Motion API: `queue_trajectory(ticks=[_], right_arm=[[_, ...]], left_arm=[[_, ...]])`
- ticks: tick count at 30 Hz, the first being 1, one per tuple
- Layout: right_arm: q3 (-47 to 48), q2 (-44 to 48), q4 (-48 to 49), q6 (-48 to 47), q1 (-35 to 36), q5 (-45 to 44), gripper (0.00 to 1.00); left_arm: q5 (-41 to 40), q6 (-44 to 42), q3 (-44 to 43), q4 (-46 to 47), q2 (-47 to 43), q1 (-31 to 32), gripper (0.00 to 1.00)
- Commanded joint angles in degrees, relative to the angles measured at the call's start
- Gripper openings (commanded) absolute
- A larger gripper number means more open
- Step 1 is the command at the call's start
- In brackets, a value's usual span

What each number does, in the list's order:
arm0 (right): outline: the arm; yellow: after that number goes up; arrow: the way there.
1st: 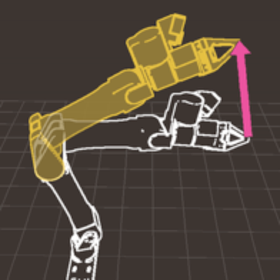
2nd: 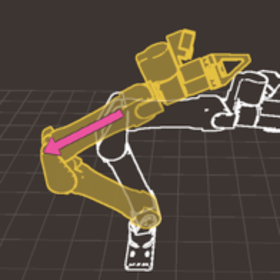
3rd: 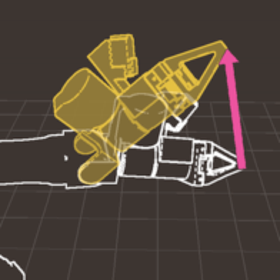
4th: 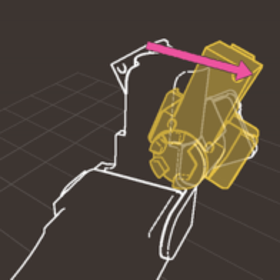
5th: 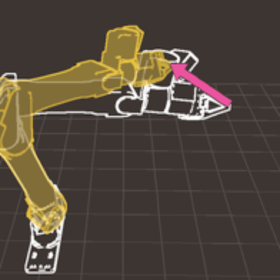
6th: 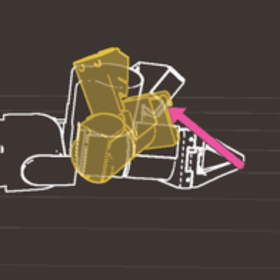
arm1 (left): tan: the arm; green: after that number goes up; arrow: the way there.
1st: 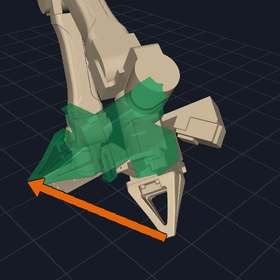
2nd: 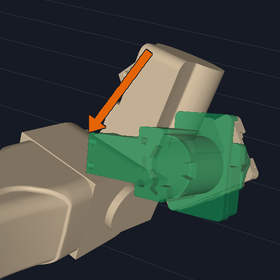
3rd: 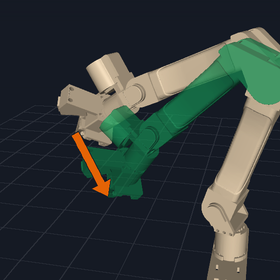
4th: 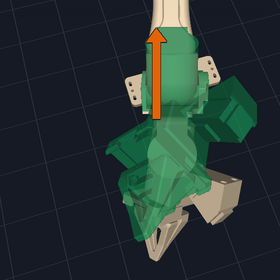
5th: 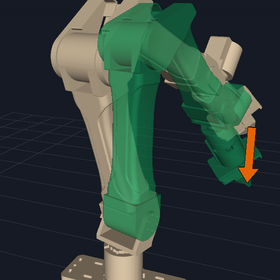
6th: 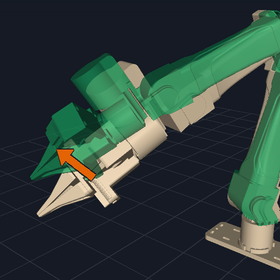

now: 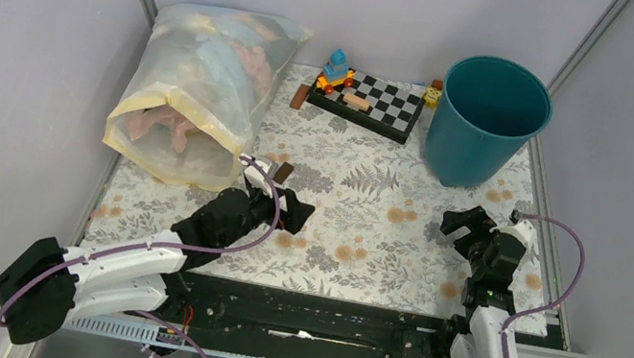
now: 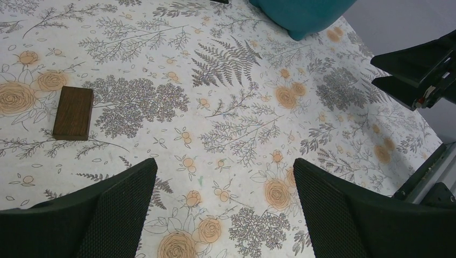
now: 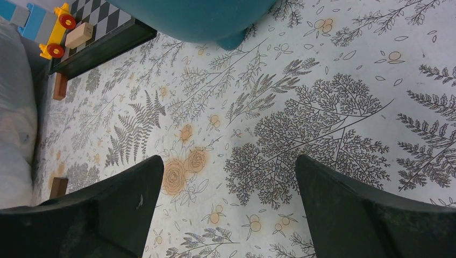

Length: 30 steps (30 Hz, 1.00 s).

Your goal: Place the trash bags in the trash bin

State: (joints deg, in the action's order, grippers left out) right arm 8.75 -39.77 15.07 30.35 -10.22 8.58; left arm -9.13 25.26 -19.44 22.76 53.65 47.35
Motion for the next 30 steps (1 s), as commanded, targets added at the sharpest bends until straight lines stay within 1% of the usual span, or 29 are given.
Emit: queue_trajectory(ticks=[1, 6, 9, 11, 16, 18, 21, 22, 23, 24, 26, 27, 28, 30], right_arm=[[-0.1, 0.3, 0.4, 0.3, 0.2, -0.7, 1.0], [-0.2, 0.4, 0.4, 0.4, 0.2, -0.5, 1.0], [-0.1, 0.5, 0.3, 0.5, 0.2, -0.7, 1.0], [-0.1, 0.2, 0.2, 0.6, 0.2, -0.9, 1.0], [0.0, 0.1, 0.1, 0.6, 0.2, -1.2, 1.0], [0.0, 0.2, 0.0, 0.6, 0.2, -1.2, 1.0], [0.0, 0.3, -0.1, 0.6, 0.2, -1.3, 1.0], [0.0, 0.4, -0.1, 0.6, 0.2, -1.4, 1.0], [0.0, 0.4, -0.2, 0.5, 0.2, -1.3, 1.0], [0.0, 0.4, -0.1, 0.7, 0.2, -1.3, 1.0], [0.1, 0.3, -0.1, 0.6, 0.2, -1.2, 1.0], [0.1, 0.2, -0.2, 0.6, 0.2, -1.2, 1.0], [0.2, 0.1, -0.1, 0.6, 0.2, -1.3, 1.0], [0.2, 0.0, -0.1, 0.6, 0.2, -1.3, 1.0]], left_arm=[[-1.1, -0.1, -0.3, 1.7, -0.3, 0.3, 0.99], [-2.7, -0.1, -0.2, 0.4, -1.4, 0.2, 0.99], [-6.7, 0.5, 0.5, -0.5, -2.9, 0.3, 0.99], [-10.4, 1.1, 0.2, -2.8, -3.9, 0.2, 0.99], [-15.3, 2.1, 0.8, -5.2, -7.1, -0.1, 0.99], [-18.1, 4.2, -0.1, -8.4, -7.7, -1.4, 0.99], [-16.7, 6.1, -0.9, -12.0, -10.2, -5.4, 0.99], [-17.5, 7.5, -1.2, -13.9, -11.8, -7.1, 0.98], [-19.7, 9.1, -2.1, -16.5, -14.2, -8.1, 0.96], [-22.3, 11.0, -3.0, -19.2, -15.9, -9.1, 0.91], [-27.2, 17.0, -5.3, -27.2, -17.9, -11.9, 0.74], [-27.5, 20.0, -6.6, -30.9, -18.2, -14.7, 0.67], [-26.5, 21.9, -7.6, -33.3, -18.1, -18.1, 0.64], [-21.7, 24.5, -8.5, -35.5, -17.5, -25.9, 0.63]])
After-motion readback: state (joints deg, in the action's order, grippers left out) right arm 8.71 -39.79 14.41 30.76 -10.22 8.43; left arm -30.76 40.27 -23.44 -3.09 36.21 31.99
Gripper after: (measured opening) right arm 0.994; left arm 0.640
